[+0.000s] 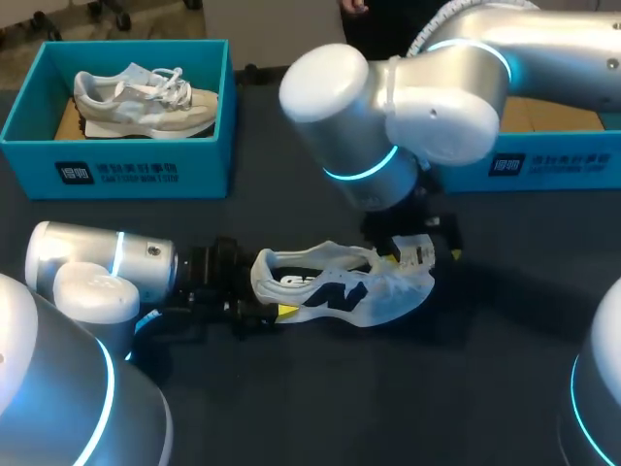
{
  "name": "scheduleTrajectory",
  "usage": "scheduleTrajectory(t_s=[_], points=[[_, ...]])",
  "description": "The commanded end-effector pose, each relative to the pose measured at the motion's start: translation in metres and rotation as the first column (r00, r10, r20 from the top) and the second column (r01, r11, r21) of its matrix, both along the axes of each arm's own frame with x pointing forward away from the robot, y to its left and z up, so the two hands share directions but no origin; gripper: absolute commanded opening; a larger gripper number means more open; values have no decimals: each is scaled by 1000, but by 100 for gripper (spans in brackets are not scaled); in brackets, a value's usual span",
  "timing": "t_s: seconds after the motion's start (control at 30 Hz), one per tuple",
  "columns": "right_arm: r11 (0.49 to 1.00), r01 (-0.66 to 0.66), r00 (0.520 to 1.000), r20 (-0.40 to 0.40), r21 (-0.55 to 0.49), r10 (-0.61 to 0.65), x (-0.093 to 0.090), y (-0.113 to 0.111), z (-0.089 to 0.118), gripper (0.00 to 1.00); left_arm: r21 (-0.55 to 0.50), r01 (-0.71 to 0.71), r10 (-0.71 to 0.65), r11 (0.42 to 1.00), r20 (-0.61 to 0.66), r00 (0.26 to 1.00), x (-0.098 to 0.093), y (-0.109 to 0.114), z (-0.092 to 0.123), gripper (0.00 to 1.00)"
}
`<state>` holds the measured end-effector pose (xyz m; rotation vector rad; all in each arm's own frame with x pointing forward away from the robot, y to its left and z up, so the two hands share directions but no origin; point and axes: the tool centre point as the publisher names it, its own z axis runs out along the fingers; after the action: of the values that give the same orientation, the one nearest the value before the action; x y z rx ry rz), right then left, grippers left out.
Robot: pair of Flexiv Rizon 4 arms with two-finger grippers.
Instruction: Take the shoe out of the shoebox, open the shoe tongue, remove and reinsert the insole, then place the shoe into the shoebox
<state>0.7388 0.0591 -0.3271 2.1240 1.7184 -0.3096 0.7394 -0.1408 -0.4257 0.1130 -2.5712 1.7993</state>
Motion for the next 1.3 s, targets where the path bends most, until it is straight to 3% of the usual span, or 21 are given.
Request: scheduleTrajectory(t_s=[0.03, 0.4, 0.6, 0.73, 0.83, 0.9, 1.03, 1.23, 1.27, 1.3], points=[[996, 81, 993, 87, -46, -77, -1, 19, 17, 100, 4, 0, 0, 1000, -1, 1000, 10, -1, -18, 0], [983, -155, 981, 98, -103, 165, 12, 53, 58, 100, 4, 0, 0, 1000, -1, 1000, 10, -1, -18, 0], [933, -347, 931, 79, -100, 355, 22, 68, 71, 100, 4, 0, 0, 1000, -1, 1000, 10, -1, -18, 0], [858, -511, 853, 98, -51, 513, 25, 80, 76, 100, 4, 0, 0, 1000, -1, 1000, 10, -1, -18, 0], [732, -681, 728, 119, 7, 675, 28, 89, 78, 100, 4, 0, 0, 1000, -1, 1000, 10, -1, -18, 0], [687, -727, 685, 78, 9, 724, 30, 93, 78, 100, 4, 0, 0, 1000, -1, 1000, 10, -1, -18, 0], [532, -847, 532, -21, 13, 847, 34, 111, 78, 100, 4, 0, 0, 1000, -1, 1000, 10, -1, -18, 0], [377, -926, 372, -93, 32, 923, 39, 127, 75, 100, 4, 0, 0, 1000, -1, 1000, 10, -1, -18, 0], [370, -928, 366, -96, 35, 926, 40, 128, 74, 100, 4, 0, 0, 1000, -1, 1000, 10, -1, -18, 0], [361, -932, 356, -96, 41, 930, 41, 129, 73, 88, 4, 0, 0, 1000, -1, 1000, 10, -1, -18, 0]])
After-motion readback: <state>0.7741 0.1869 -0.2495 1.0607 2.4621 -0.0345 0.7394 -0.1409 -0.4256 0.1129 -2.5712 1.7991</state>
